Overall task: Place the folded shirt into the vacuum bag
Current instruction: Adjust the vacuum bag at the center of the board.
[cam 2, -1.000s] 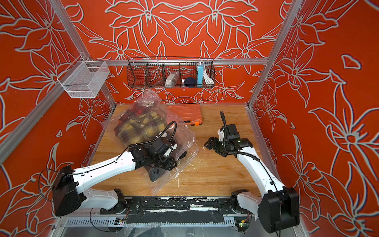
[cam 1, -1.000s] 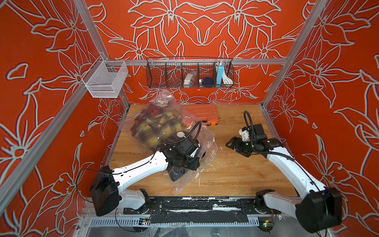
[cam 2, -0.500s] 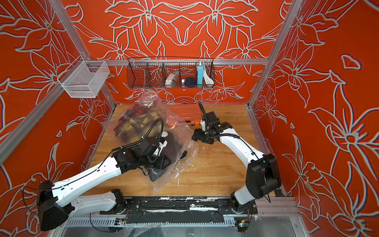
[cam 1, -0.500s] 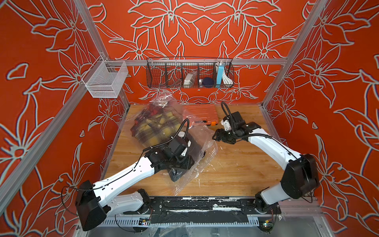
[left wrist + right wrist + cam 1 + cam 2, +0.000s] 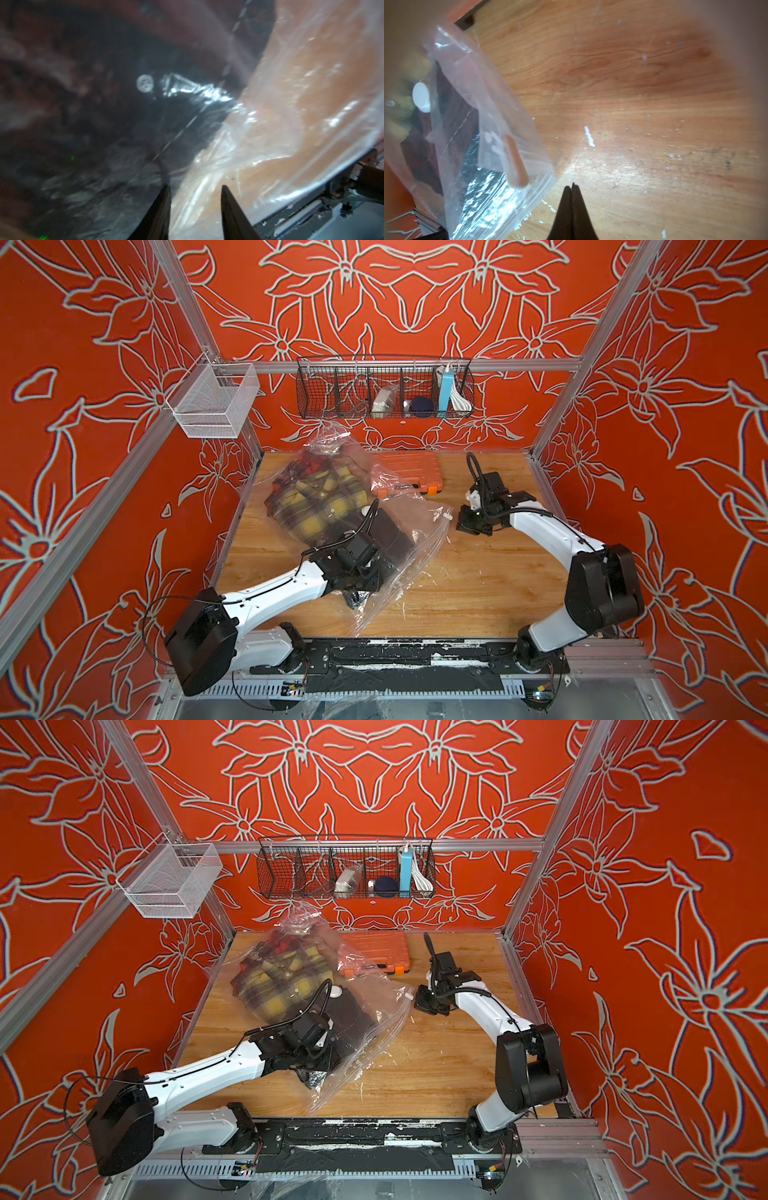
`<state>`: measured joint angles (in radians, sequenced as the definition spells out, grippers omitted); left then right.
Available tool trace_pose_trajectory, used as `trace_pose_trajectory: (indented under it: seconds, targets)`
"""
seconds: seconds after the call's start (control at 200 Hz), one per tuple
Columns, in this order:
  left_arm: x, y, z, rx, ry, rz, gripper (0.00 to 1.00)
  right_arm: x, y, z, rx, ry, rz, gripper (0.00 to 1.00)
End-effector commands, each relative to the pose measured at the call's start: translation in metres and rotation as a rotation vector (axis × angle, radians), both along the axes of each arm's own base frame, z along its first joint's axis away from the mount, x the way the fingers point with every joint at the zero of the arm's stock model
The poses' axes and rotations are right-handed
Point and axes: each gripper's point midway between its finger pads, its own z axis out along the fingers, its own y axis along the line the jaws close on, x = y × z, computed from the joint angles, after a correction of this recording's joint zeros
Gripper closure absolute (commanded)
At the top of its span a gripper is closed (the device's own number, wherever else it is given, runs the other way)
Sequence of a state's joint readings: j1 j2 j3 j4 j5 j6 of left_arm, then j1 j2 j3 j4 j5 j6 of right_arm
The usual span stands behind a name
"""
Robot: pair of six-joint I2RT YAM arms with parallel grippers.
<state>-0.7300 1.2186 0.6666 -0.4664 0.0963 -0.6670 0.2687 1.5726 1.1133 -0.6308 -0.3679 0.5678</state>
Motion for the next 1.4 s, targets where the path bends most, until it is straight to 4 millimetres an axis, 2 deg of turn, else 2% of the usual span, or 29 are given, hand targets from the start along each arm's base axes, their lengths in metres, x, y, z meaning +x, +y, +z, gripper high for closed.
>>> trace_pose_trajectory:
  seconds: [0.0,0.04,0.08,0.165,0.275,0.395,0.505,0.646,0.766,0.806,0.881,0.931,0.996,1.051,1.136,1.216,1.301,1.391]
  targets:
    - [0.000,0.010,-0.002,0.015,0.004,0.047,0.60,0.002,0.022,-0.003,0.090,0.007,0.054,1.00]
    - [-0.003,0.012,-0.002,0.019,0.011,0.047,0.60,0.004,0.026,0.000,0.113,-0.003,0.056,1.00]
    - [-0.005,0.014,-0.001,0.023,0.015,0.048,0.60,0.006,0.030,0.008,0.141,-0.020,0.065,0.93]
    - [-0.008,0.018,0.005,0.016,0.006,0.058,0.60,0.003,0.030,0.026,0.153,-0.066,0.075,0.64]
    - [-0.008,0.020,0.019,0.001,-0.016,0.064,0.60,-0.006,0.019,0.037,0.107,-0.094,0.074,0.40]
    - [-0.009,0.021,0.028,-0.008,-0.017,0.076,0.59,0.000,0.020,0.035,0.109,-0.093,0.058,0.25]
    - [-0.008,0.017,0.031,-0.030,-0.024,0.076,0.59,0.015,0.027,0.025,0.120,-0.069,0.053,0.23]
    - [0.001,0.010,0.034,-0.028,-0.042,0.058,0.59,0.032,0.033,0.004,0.109,-0.031,0.041,0.26]
    - [0.012,0.000,0.031,-0.033,-0.056,0.041,0.59,0.039,0.036,-0.013,0.121,-0.022,0.032,0.35]
    - [0.015,-0.003,0.027,-0.032,-0.054,0.040,0.59,0.039,0.033,-0.020,0.114,-0.009,0.027,0.44]
    - [0.016,-0.005,0.017,-0.026,-0.041,0.037,0.59,0.040,0.025,-0.035,0.112,0.020,0.002,0.67]
    - [0.014,-0.002,0.004,-0.009,-0.021,0.044,0.59,0.040,0.015,-0.048,0.095,0.046,-0.028,0.80]
    - [0.010,0.004,-0.014,0.014,0.017,0.054,0.59,0.037,0.001,-0.065,0.041,0.085,-0.057,0.93]
    - [0.005,0.011,-0.026,0.046,0.049,0.065,0.59,0.036,-0.006,-0.074,0.010,0.098,-0.078,1.00]
    - [0.000,0.024,-0.034,0.094,0.074,0.085,0.59,0.036,-0.007,-0.079,0.011,0.099,-0.089,1.00]
    - [0.000,0.031,-0.032,0.128,0.071,0.090,0.59,0.038,0.000,-0.079,0.051,0.107,-0.094,1.00]
    - [0.002,0.028,-0.015,0.163,0.045,0.048,0.59,0.040,0.011,-0.067,0.132,0.092,-0.104,1.00]
    - [0.003,0.008,0.015,0.201,-0.042,-0.078,0.54,0.043,0.020,-0.048,0.206,0.070,-0.120,1.00]
